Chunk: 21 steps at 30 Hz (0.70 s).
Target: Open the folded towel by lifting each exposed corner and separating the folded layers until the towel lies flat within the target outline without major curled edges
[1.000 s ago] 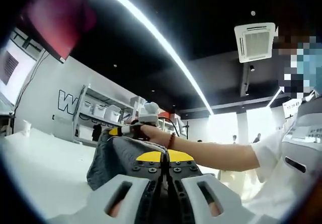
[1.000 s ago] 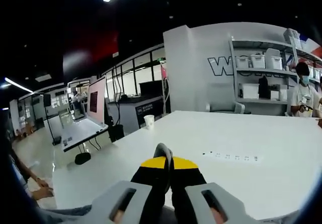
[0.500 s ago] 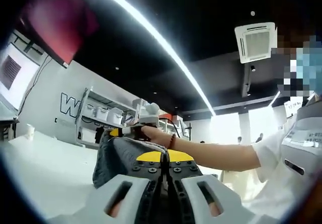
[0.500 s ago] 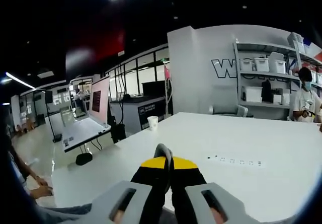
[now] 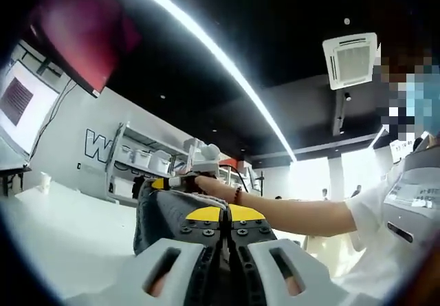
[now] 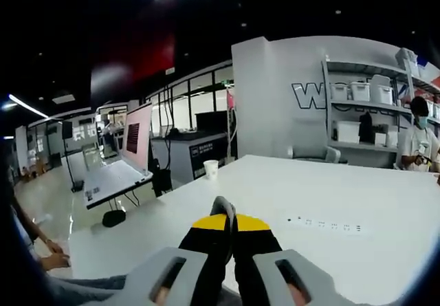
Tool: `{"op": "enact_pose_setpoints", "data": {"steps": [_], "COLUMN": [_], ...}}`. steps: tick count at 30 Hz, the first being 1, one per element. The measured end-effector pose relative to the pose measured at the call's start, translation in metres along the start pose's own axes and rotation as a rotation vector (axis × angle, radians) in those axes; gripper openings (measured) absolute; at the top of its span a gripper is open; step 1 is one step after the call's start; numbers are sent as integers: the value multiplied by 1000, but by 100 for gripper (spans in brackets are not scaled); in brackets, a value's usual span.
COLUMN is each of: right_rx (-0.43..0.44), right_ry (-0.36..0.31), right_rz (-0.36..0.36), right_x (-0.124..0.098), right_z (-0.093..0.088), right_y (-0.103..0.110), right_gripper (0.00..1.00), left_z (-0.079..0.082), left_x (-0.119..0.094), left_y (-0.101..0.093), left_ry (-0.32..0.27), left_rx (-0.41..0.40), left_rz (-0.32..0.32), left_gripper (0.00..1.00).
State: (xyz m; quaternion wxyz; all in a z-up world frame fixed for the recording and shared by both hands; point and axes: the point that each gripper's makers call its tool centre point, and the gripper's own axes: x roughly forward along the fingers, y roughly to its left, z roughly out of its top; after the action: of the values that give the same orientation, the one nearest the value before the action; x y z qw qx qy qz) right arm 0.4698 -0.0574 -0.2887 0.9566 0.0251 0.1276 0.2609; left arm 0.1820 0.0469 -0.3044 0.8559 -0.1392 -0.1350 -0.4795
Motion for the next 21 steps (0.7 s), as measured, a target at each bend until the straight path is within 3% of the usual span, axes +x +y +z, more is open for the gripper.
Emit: {"op": "enact_pose_setpoints", "data": {"steps": [21], "right_rx": [-13], "right_ry": [-7], "right_rz": [8], "right_x": [20], "right_z": [6], "right_y": [18], "right_gripper": [0], "left_z": [11], "left_x": [-15], "left_y": [19], "left_ry": [-16], "left_rx": [11], "left_rz": [26], "left_gripper": [0]}}
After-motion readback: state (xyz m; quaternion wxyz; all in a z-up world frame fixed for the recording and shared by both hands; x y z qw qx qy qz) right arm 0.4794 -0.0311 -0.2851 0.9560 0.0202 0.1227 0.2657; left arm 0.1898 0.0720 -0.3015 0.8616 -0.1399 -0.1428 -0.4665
